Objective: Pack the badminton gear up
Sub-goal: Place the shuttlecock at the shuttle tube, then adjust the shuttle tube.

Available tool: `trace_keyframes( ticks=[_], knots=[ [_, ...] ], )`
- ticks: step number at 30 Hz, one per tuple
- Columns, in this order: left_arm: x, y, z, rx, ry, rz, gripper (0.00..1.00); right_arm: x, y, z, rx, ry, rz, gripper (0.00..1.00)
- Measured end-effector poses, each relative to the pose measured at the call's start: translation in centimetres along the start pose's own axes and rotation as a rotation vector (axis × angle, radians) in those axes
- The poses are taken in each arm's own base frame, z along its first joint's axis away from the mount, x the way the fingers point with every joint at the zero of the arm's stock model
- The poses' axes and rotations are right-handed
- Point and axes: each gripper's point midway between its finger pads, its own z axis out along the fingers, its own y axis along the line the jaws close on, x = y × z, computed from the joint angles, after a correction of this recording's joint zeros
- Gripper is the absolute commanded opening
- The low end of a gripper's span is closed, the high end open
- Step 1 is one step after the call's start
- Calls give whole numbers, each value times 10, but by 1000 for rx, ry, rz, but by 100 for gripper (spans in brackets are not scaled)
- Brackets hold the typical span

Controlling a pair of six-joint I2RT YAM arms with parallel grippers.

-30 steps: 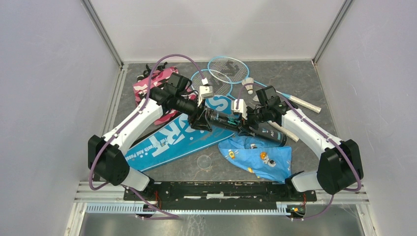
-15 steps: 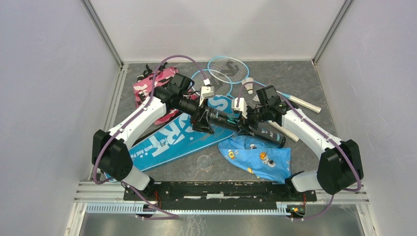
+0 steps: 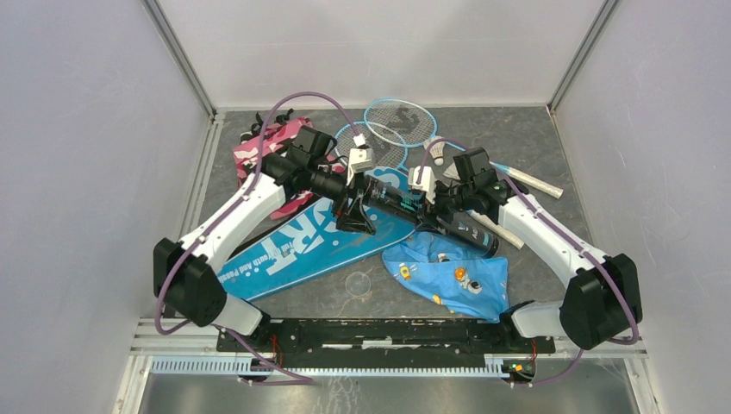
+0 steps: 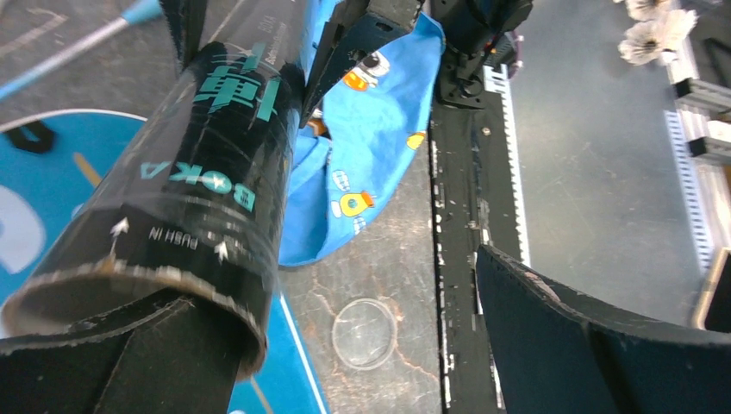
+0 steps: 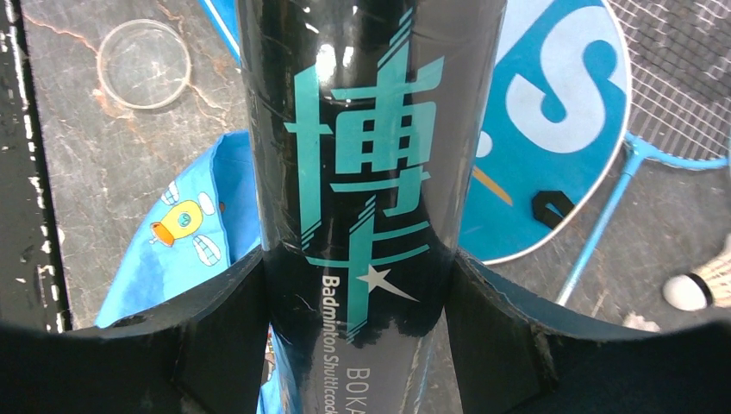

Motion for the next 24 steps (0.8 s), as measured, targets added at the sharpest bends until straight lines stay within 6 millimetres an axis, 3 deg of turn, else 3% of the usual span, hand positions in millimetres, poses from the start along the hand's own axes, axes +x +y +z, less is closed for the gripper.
trace_keyframes(
  ticks=[4, 13, 19, 20, 24],
  knots=[
    [-20, -1, -20, -90, -26, 95, 100, -1, -10, -8, 52, 15, -14, 0],
    [-92, 5, -73, -341, -141, 311, 100, -25, -54, -37, 224, 34, -54, 0],
    [-119, 31, -100, -508, -263, 218, 100, -60, -82, -59, 341, -29, -4, 0],
    [-125, 41, -107, -549, -323, 145, 100, -79, -91, -67, 384, -84, 19, 0],
    [-130, 54, -110, -569, -407, 61, 100, -103, -102, -75, 437, -176, 81, 0]
  ],
)
